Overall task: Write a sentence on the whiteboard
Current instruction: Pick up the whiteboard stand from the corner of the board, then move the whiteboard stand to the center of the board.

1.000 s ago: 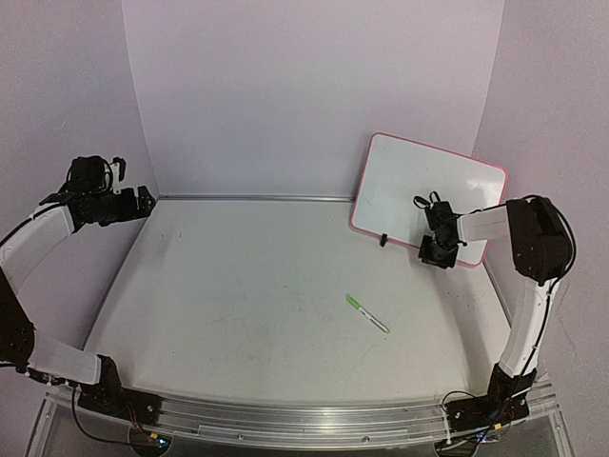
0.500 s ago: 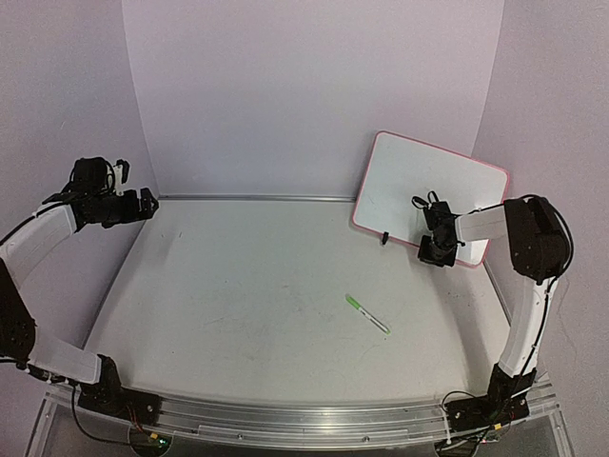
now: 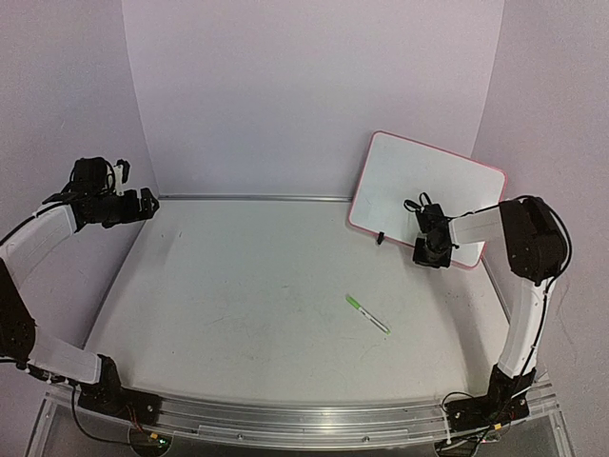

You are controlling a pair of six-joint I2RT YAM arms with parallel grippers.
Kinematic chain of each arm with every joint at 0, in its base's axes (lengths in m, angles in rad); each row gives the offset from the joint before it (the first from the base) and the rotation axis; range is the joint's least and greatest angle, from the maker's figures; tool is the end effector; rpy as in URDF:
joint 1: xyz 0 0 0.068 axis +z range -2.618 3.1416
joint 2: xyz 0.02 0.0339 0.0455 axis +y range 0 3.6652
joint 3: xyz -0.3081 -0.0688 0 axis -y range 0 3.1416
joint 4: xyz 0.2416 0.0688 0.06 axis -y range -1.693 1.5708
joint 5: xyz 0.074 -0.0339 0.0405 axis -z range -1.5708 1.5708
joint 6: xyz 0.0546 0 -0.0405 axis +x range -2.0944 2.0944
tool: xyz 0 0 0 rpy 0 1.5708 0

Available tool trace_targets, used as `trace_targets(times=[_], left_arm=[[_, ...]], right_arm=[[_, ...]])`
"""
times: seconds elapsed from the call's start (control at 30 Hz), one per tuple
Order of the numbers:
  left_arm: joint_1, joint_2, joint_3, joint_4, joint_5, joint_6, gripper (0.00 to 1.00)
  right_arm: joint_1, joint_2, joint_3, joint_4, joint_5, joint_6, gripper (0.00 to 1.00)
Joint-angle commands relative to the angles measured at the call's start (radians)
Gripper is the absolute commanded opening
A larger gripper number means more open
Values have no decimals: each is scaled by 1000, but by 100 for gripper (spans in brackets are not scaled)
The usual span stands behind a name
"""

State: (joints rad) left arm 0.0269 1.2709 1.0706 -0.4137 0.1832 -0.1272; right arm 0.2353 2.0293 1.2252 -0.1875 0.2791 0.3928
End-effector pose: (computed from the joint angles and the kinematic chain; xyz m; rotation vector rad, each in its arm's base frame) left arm 0.2822 -0.0024 0.3450 -0.0643 2.1836 -0.2569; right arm 0.4279 0.0871 0.1515 0.3018 2.4905 -0.1041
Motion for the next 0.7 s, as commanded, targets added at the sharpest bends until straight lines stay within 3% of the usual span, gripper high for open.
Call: trace_targets(times=[0.0, 0.67], left_arm=[[1, -10, -4, 31, 14, 10, 99], [0, -22, -13, 35, 13, 9, 99]], right_arm=[[80, -51, -42, 54, -22, -54, 0], [392, -89, -52, 34, -17, -40, 0]])
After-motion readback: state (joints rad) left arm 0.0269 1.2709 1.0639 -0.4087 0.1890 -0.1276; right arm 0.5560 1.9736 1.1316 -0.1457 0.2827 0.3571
